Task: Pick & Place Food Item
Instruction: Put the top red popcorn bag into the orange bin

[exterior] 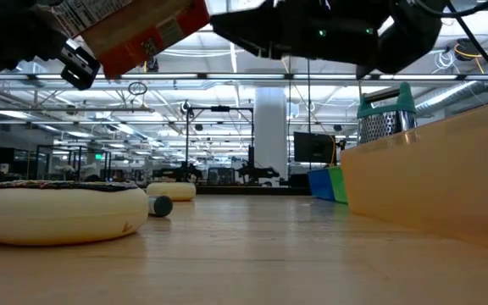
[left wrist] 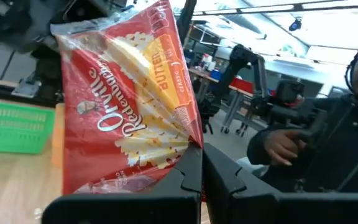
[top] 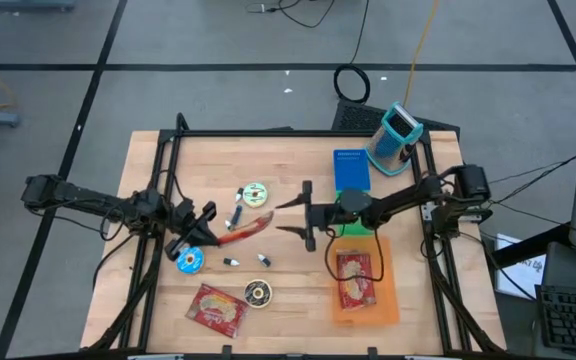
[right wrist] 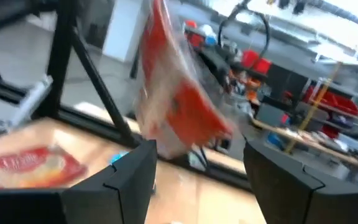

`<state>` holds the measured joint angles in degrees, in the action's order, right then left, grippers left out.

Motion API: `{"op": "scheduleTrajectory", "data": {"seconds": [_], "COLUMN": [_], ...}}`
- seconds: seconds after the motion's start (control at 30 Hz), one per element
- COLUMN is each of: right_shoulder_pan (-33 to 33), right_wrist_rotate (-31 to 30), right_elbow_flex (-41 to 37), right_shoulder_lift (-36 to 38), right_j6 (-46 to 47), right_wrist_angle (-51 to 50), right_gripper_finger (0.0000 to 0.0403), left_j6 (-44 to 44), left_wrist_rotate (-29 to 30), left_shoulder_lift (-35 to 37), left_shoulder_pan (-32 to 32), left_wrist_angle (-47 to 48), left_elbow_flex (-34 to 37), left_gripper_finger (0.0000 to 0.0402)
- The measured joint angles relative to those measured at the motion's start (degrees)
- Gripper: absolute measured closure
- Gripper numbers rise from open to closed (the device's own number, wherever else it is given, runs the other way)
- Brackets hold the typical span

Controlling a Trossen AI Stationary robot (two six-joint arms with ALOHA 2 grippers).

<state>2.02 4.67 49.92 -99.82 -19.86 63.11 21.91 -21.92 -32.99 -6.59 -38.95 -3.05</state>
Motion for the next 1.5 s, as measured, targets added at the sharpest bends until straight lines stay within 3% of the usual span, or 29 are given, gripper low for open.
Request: {"op": "scheduleTrajectory", "data": {"seconds": [0.3,0.93,1.5], "right_shoulder_pan": [-1.34,-1.7,0.52], "right_wrist_rotate": [4.53,11.79,12.12], "right_elbow_flex": [4.88,4.98,4.96], "right_shoulder_lift": [-0.6,-0.62,-0.62], "right_j6": [-2.48,-3.3,-3.36], "right_wrist_angle": [-0.55,-5.94,-5.95], "right_gripper_finger": [0.0178,0.0204,0.0249], "left_j6": [1.28,2.46,2.89], "left_wrist_rotate": [0.83,0.97,2.98], "left_shoulder_lift": [0.0,0.0,0.0], "left_shoulder_pan": [-0.04,-0.04,-0.04], "left_wrist_angle": [-0.2,-0.65,-0.19], "left_elbow_flex": [0.0,0.0,0.0], "left_gripper_finger": [0.0401,0.0401,0.0401]}}
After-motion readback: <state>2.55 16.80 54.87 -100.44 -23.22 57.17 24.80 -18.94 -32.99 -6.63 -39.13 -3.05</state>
